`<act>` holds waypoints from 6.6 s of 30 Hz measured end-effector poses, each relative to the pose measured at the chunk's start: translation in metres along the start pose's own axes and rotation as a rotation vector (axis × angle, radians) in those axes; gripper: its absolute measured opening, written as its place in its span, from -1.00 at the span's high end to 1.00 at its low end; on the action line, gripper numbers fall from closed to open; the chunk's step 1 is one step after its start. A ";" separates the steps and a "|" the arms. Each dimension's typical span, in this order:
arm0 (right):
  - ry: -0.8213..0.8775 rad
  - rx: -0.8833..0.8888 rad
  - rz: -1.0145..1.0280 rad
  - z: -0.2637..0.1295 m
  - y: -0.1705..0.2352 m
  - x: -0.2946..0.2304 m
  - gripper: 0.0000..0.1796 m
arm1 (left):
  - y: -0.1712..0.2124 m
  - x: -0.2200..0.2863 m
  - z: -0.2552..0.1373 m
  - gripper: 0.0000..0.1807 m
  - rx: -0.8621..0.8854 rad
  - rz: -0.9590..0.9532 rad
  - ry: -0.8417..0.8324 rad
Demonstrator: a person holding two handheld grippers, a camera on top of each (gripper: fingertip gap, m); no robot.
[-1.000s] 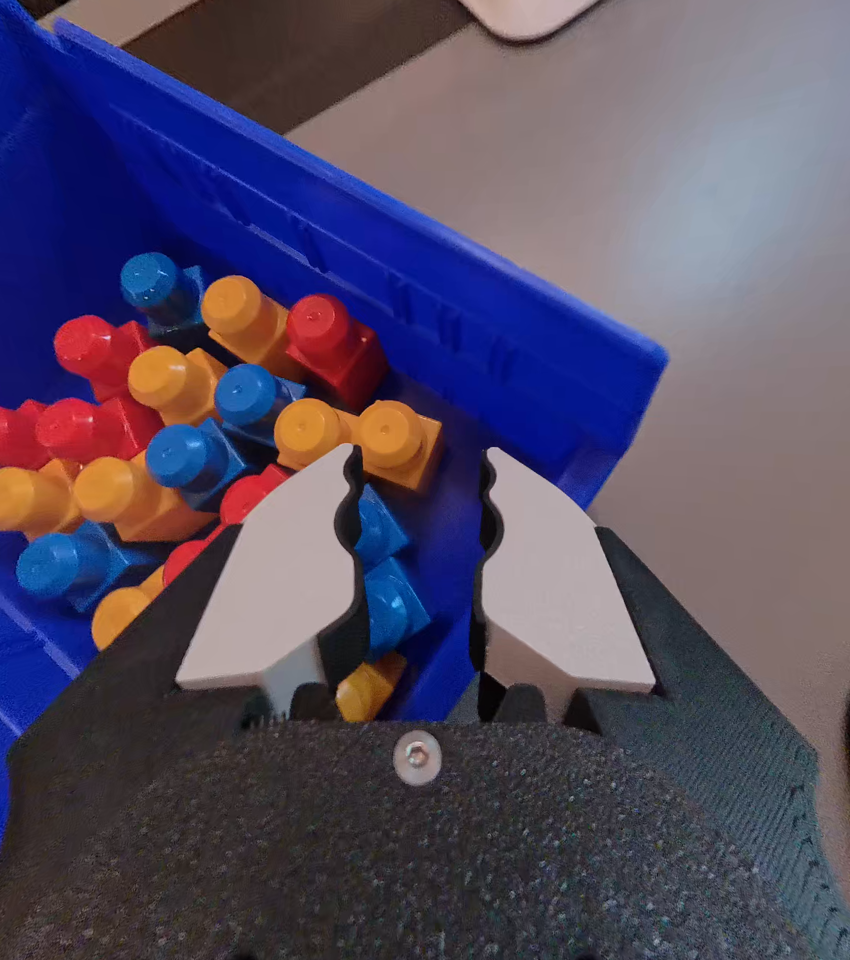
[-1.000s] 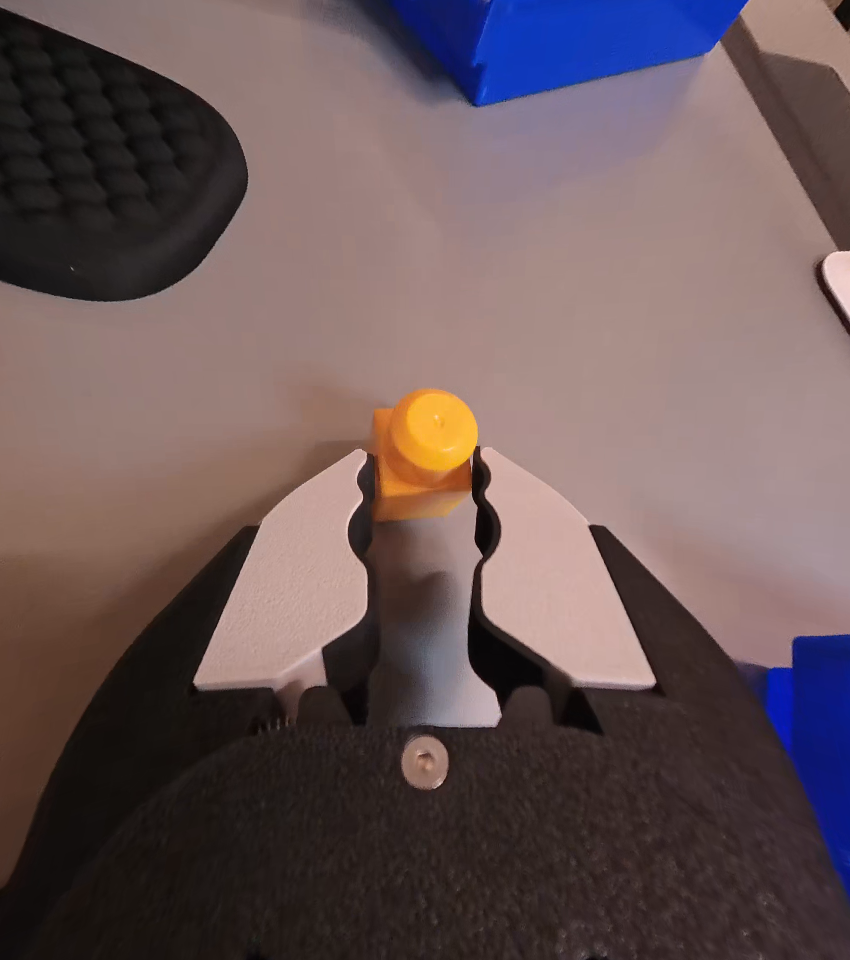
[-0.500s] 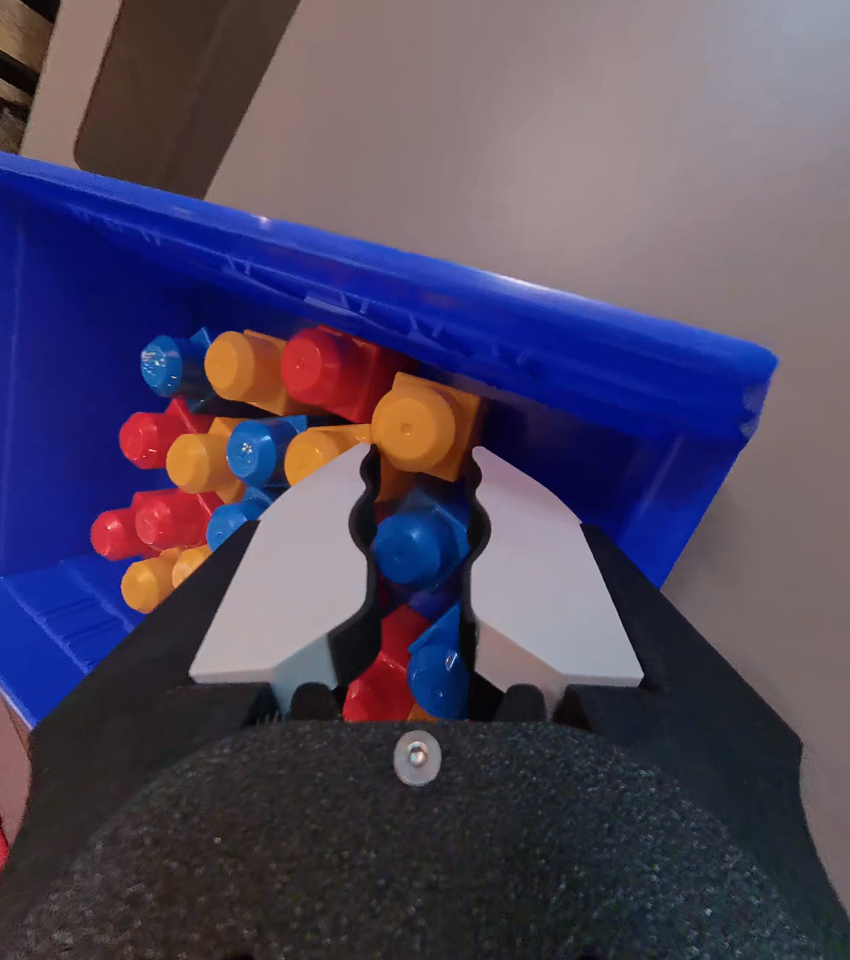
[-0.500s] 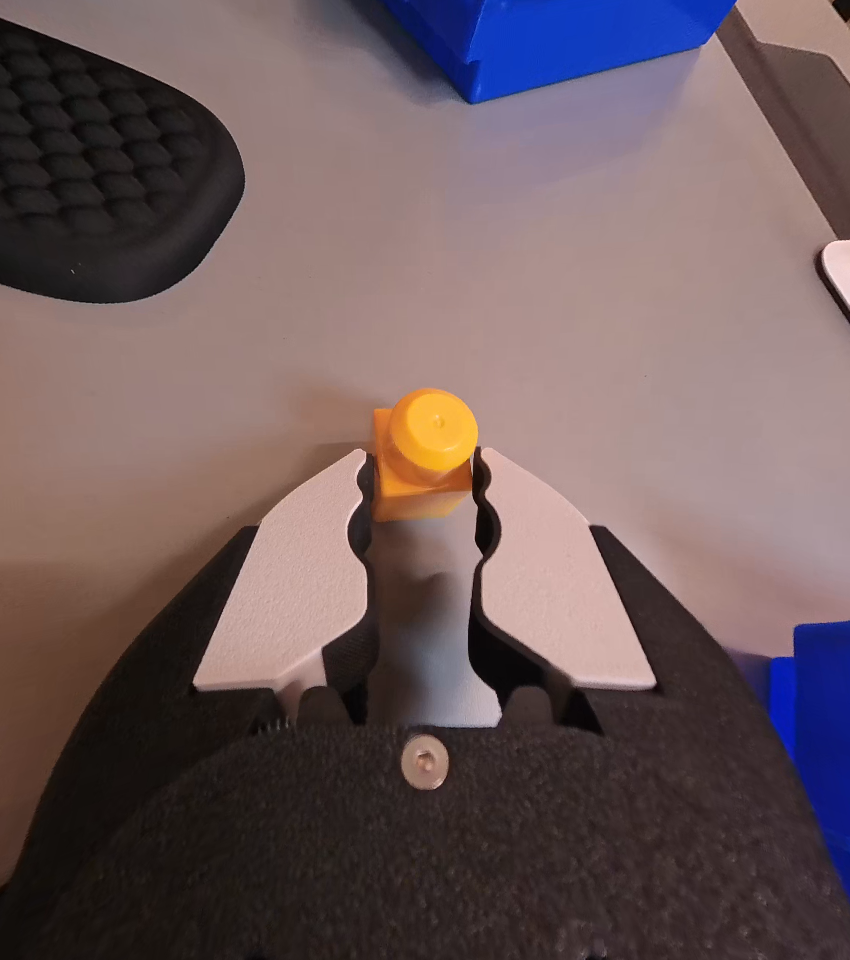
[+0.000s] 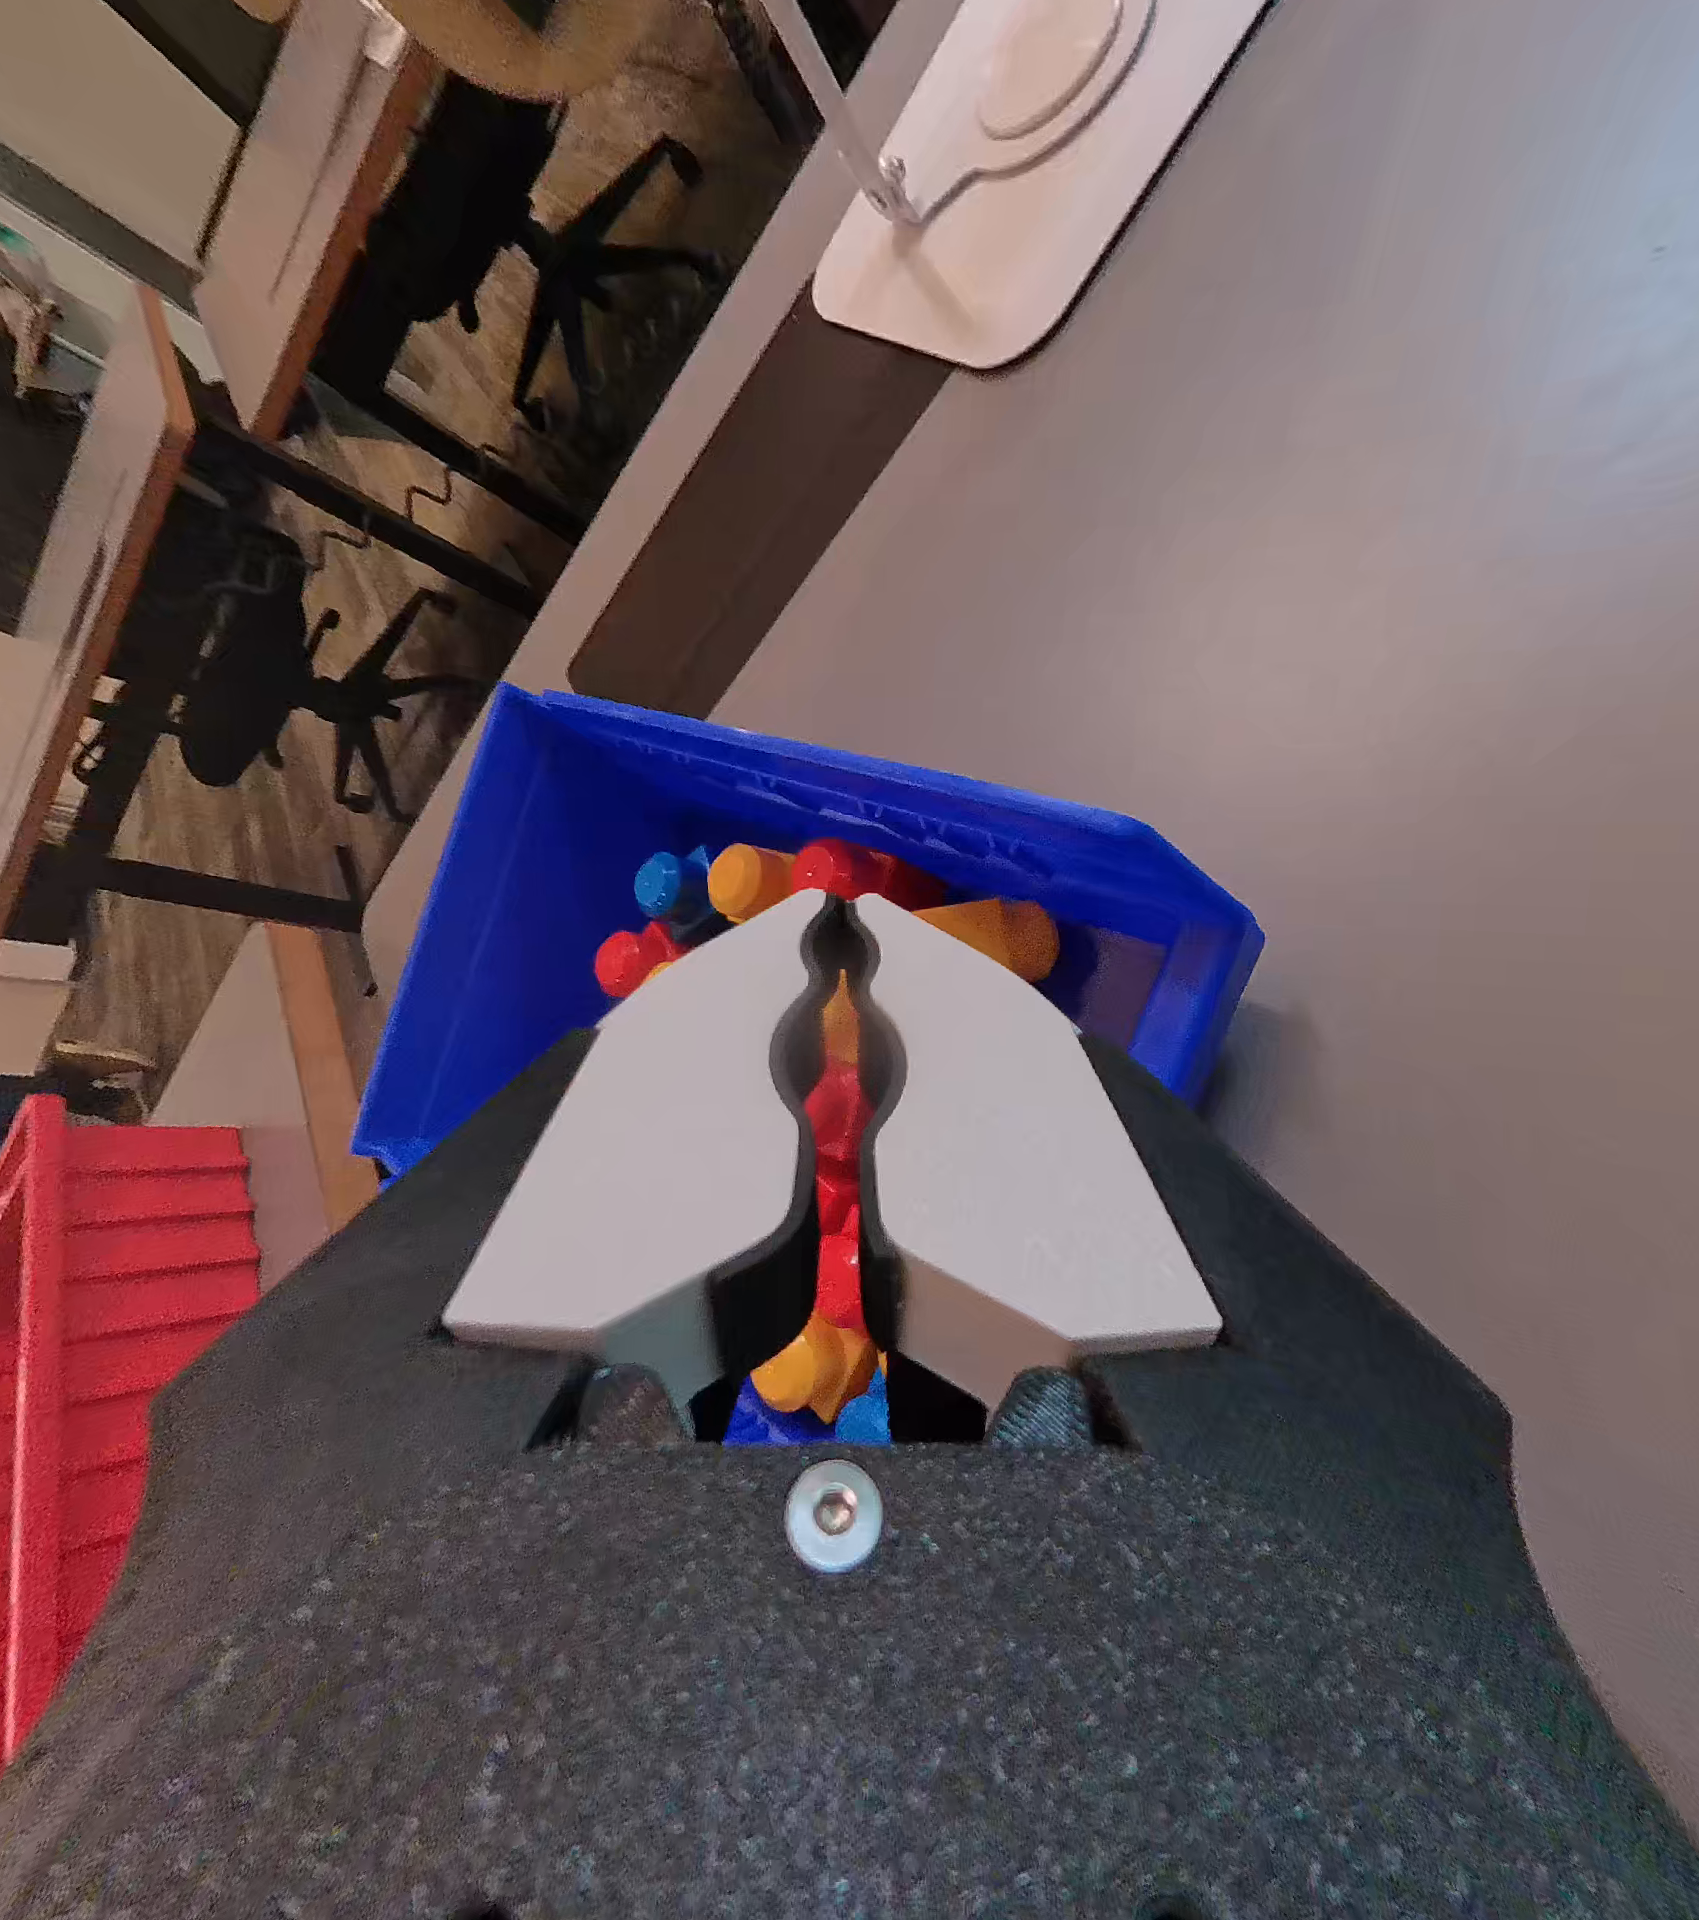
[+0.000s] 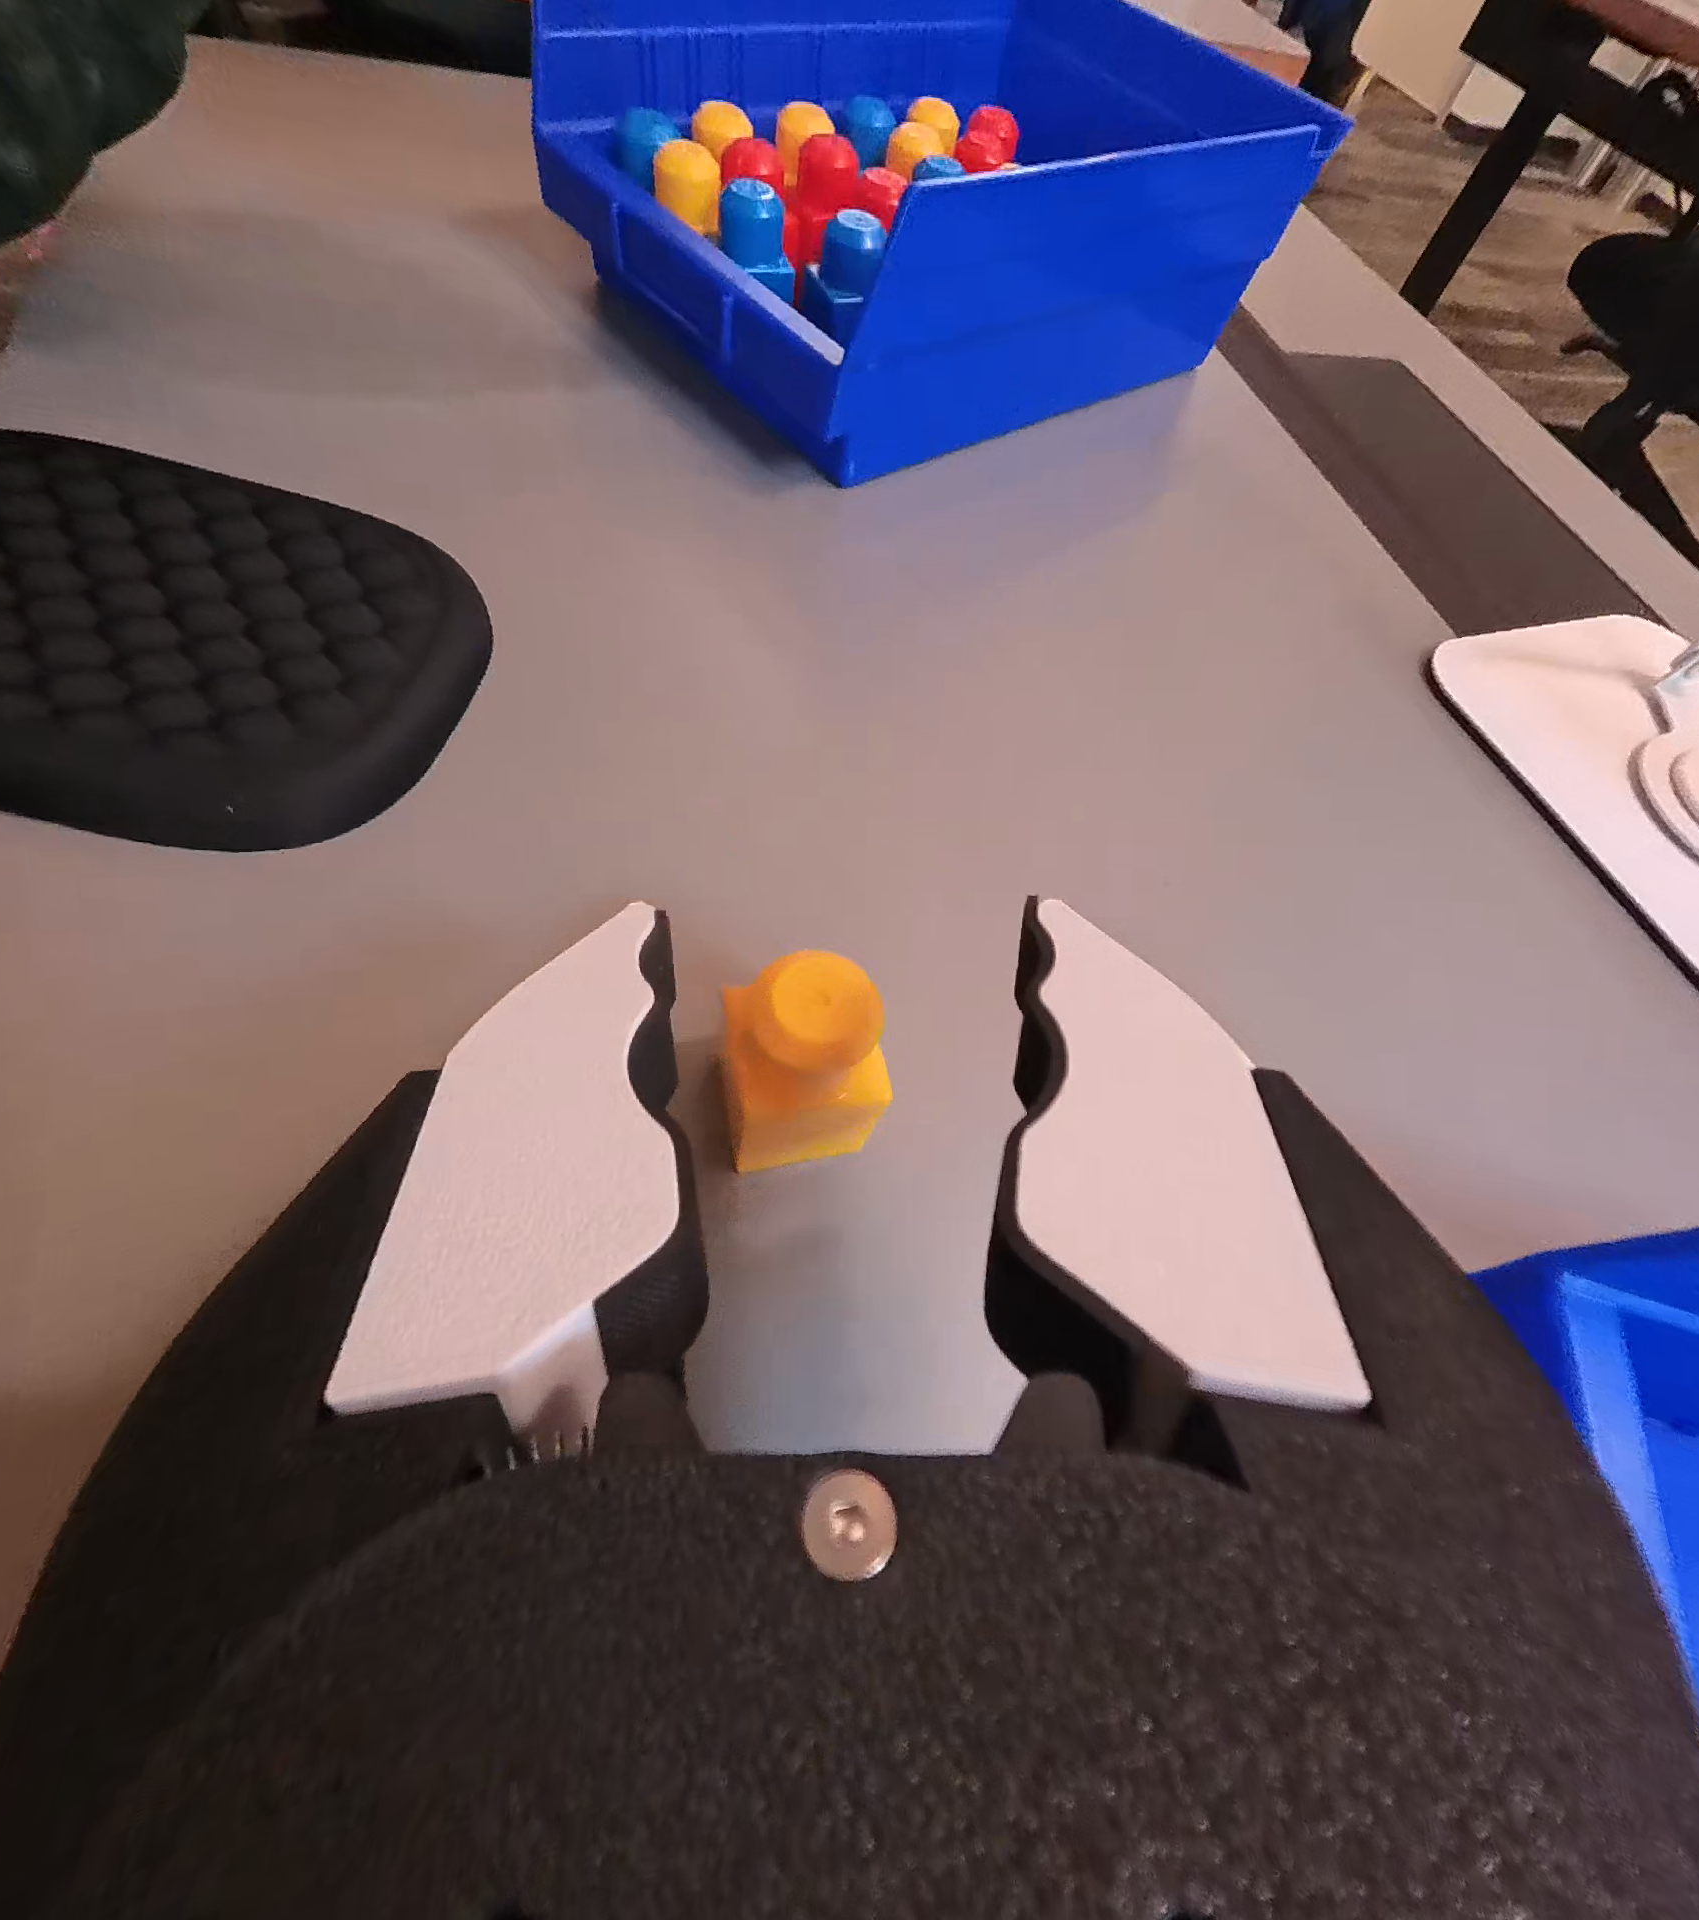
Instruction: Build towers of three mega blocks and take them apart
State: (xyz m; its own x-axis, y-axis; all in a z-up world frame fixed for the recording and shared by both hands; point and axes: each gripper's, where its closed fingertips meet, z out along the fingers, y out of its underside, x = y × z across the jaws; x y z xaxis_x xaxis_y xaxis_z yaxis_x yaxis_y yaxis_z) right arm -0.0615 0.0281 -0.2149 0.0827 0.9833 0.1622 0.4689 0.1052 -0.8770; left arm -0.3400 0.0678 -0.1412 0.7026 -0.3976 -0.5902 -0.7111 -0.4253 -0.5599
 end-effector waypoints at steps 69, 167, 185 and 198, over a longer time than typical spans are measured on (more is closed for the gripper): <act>-0.145 0.487 0.178 -0.026 -0.077 -0.026 0.61 | -0.175 0.204 -0.082 0.61 0.841 -0.191 0.984; -0.121 0.178 0.187 -0.018 -0.029 -0.011 0.59 | -0.071 0.039 0.003 0.67 0.372 -0.255 0.173; -0.166 0.140 0.197 -0.010 -0.022 -0.018 0.59 | 0.105 0.020 0.075 0.59 -0.392 -0.389 0.289; -0.167 0.191 0.189 -0.015 -0.030 -0.019 0.59 | 0.024 -0.008 0.035 0.61 -0.038 -0.287 0.104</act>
State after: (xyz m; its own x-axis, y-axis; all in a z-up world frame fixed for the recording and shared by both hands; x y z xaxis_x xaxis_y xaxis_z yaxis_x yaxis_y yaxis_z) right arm -0.0642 0.0039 -0.1845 -0.0001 0.9972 -0.0746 0.2844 -0.0715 -0.9560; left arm -0.3639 0.0892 -0.1707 0.8750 -0.3371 -0.3474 -0.4831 -0.5617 -0.6717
